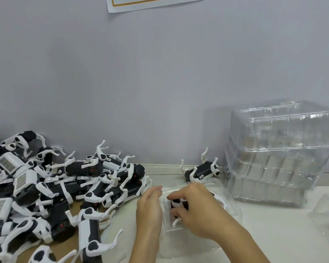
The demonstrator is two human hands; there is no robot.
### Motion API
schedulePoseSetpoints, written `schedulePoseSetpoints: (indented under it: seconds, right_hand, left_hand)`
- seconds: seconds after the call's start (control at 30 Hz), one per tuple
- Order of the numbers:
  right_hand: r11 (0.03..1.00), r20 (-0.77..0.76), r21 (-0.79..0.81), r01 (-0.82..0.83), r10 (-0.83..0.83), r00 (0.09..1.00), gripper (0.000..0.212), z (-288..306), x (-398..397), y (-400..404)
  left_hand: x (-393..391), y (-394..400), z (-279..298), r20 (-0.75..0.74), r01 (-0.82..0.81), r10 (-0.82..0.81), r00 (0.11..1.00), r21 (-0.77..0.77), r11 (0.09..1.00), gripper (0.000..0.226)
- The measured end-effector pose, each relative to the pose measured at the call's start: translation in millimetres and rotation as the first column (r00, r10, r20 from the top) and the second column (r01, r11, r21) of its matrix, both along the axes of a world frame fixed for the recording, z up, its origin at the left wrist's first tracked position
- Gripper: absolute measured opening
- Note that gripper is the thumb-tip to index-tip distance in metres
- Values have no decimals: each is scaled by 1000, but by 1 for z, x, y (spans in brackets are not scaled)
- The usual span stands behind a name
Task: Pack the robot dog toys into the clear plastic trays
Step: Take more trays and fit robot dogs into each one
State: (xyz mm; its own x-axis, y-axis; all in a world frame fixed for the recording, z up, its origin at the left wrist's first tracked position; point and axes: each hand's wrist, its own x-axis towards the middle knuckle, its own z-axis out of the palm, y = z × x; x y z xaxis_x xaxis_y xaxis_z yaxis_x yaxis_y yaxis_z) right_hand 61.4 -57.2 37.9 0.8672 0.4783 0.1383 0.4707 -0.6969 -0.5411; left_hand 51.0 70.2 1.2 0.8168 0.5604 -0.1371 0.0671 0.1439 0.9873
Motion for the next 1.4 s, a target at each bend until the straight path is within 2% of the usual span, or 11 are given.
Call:
schedulePoseSetpoints:
  seconds: [0.1, 0.17, 0.3, 0.4, 0.67, 0.8, 0.9, 1.07, 1.2, 1.33, 1.4]
  right_hand:
    - [993, -79, 120, 1, 9, 997, 20, 3, 1, -6]
    - [983, -56, 182, 35, -25, 998, 28, 6, 4, -11]
    - [962, -12, 267, 59, -57, 998, 26, 9, 10, -16]
    - [960, 30, 259, 108, -120, 992, 29, 7, 13, -20]
    - [976, 154, 33, 214, -217, 964, 43, 2, 14, -23]
    - [967, 186, 106, 230, -247, 951, 41, 6, 14, -22]
    - [961, 141, 199, 193, -223, 965, 37, 5, 14, -21]
    - [943, 115, 278, 184, -222, 968, 36, 5, 16, -22]
    - [931, 128, 302, 205, -253, 959, 35, 10, 17, -25]
    - [922, 147, 327, 208, -268, 952, 33, 13, 15, -29]
    - [915, 160, 345, 208, -276, 948, 32, 15, 15, -29]
  left_hand:
    - [0, 2, -1, -16, 19, -19, 1000, 28, 999, 19]
    - [-1, 4, 0, -26, 48, -45, 999, 83, 995, 18]
    - [-5, 15, 0, -114, 46, -11, 993, 304, 952, 11]
    - [-7, 18, 4, -186, 16, 72, 980, 432, 902, 18]
    - [-10, 9, 7, -86, 124, -98, 991, 379, 917, 23]
    - [-10, 5, 8, -61, 230, -223, 973, 316, 920, 20]
    - [-12, 0, 10, -66, 361, -356, 932, 260, 896, 26]
    - [-13, -9, 11, -114, 498, -493, 863, 360, 789, 22]
    - [-15, -15, 15, -188, 546, -514, 837, 364, 755, 39]
    - [-19, -17, 22, -389, 627, -505, 770, 321, 710, 50]
    - [-19, -25, 24, -391, 632, -513, 764, 299, 714, 48]
